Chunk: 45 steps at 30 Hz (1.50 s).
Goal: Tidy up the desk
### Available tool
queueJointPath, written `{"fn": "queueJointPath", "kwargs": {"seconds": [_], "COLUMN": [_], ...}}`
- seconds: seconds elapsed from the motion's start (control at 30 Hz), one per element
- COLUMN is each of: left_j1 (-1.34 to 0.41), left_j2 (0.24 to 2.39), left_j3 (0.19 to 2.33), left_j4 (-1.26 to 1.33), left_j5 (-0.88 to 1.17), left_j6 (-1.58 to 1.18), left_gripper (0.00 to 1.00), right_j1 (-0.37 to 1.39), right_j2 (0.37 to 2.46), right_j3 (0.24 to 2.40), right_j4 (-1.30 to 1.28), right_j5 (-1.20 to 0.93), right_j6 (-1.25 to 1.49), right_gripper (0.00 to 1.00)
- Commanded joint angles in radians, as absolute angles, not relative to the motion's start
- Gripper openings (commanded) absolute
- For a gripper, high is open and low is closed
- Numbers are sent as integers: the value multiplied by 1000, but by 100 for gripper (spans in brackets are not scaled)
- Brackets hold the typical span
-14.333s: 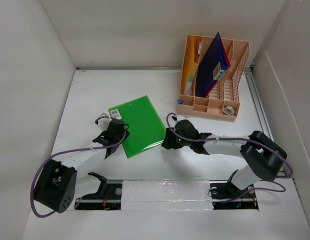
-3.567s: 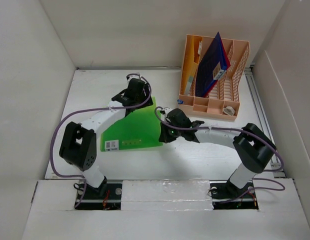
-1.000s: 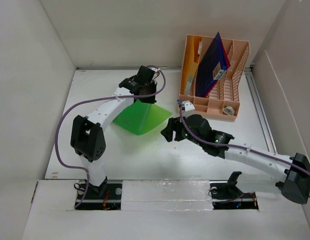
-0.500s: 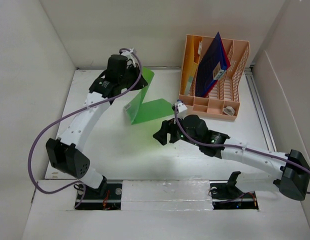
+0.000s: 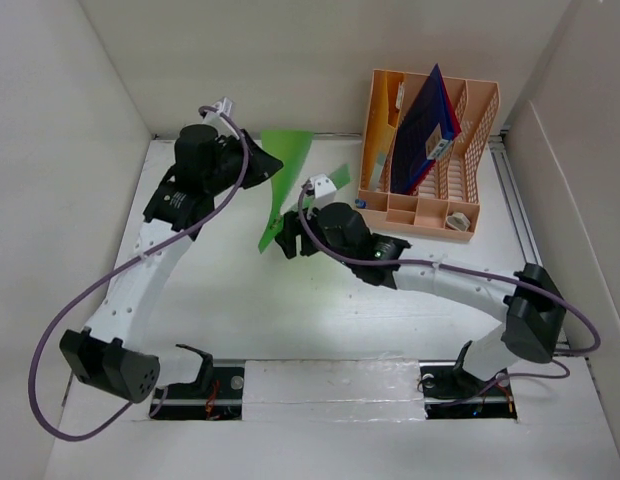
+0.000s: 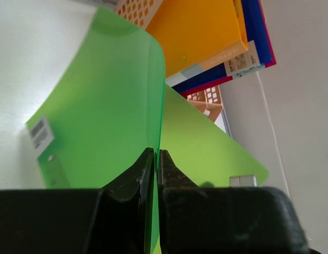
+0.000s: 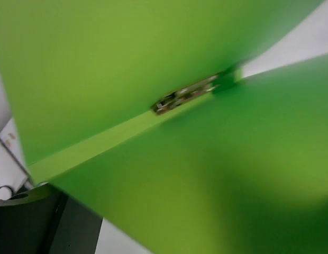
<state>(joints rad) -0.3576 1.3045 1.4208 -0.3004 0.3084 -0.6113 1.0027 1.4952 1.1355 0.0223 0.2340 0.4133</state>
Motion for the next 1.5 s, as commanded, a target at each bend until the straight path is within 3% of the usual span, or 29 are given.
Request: {"fn": "queueJointPath", "kwargs": {"seconds": [0.0, 0.27, 0.47, 0.63, 0.87, 0.93, 1.1, 1.17, 1.2, 1.23, 1.3, 1.37, 1.47], "left_j1": [-351, -351, -351, -342, -342, -342, -342, -342, -342, -342, -342, -342, -342], "left_j2": [1178, 1080, 1040, 1026, 996, 986, 974, 977, 977, 979, 976, 973, 973], "left_j3": [1381, 1303, 1263, 1207, 1089, 1074, 1065, 1074, 1074, 1086, 1089, 1094, 1123], "left_j4": [-227, -196, -143, -62, 64, 64, 35, 20, 20, 3, 3, -43, -106], "left_j5": [322, 299, 242, 245, 221, 215, 192, 201, 201, 206, 212, 209, 201], "left_j6": [-650, -701, -777, -876, -1002, -1015, -1015, -1012, -1012, -1006, -988, -965, -933], "left_gripper": [0, 0, 0, 0, 0, 0, 0, 0, 0, 0, 0, 0, 0], "right_j1": [980, 980, 1049, 1150, 1265, 1304, 1347, 1359, 1359, 1359, 1359, 1359, 1370], "right_j2": [1557, 1525, 1367, 1354, 1468, 1506, 1661, 1812, 1813, 1854, 1970, 1999, 1970], "right_j3": [1282, 1188, 859, 749, 776, 787, 779, 852, 853, 870, 914, 965, 950], "right_j4": [104, 124, 322, 491, 669, 750, 1117, 1327, 1328, 1415, 1752, 1812, 1804], "right_j5": [315, 181, 195, 357, 567, 740, 938, 1169, 1170, 1199, 1223, 1242, 1227], "right_j6": [332, 270, 262, 215, 172, 152, -67, -209, -210, -379, -571, -705, -674], "right_gripper": [73, 75, 77, 78, 80, 80, 85, 97, 97, 100, 100, 100, 100]}}
